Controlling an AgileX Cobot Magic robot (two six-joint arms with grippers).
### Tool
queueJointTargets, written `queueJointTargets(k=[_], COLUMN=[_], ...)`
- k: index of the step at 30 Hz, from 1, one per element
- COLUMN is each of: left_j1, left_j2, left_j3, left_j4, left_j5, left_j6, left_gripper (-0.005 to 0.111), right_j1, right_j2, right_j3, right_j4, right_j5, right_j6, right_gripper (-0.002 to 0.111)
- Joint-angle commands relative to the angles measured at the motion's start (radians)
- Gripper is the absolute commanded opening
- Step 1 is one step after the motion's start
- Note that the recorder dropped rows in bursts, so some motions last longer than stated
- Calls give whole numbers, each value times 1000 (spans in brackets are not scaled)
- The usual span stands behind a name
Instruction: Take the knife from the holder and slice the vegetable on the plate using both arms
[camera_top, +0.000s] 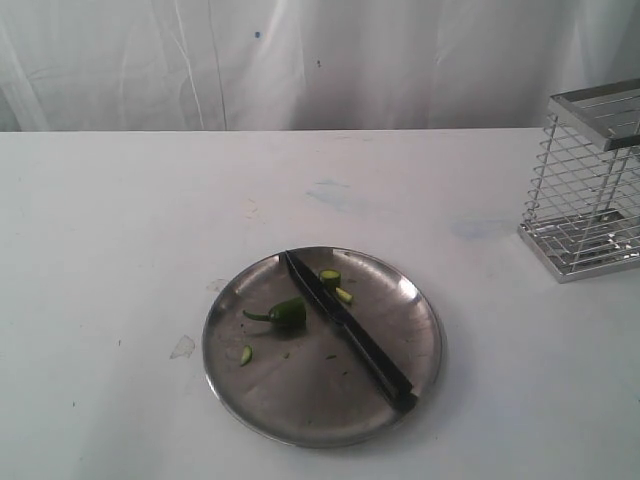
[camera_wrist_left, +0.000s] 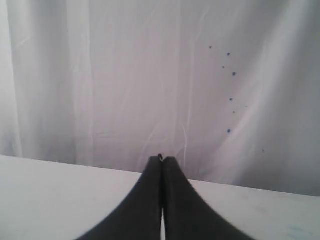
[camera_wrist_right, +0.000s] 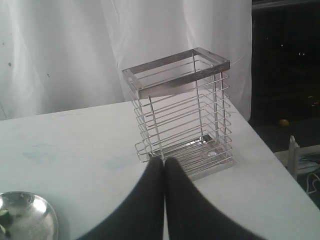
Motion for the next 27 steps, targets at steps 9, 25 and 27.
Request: queueJointTargets(k=[9, 25, 27], left_j1=[-133, -188, -186], left_j2=[-168, -168, -168], left_j3=[-43, -8, 38], left_j4=[32, 42, -21], left_j5=[248, 460, 398], left_j6=[20, 189, 492], left_gripper=[0, 0, 0], right_j1=[-2, -2, -2], right_j2=[-6, -6, -6], right_j3=[28, 28, 28], right_j4=[-23, -23, -23], right_j5=[-92, -92, -92], right_j6=[14, 14, 14], right_gripper=[0, 0, 0])
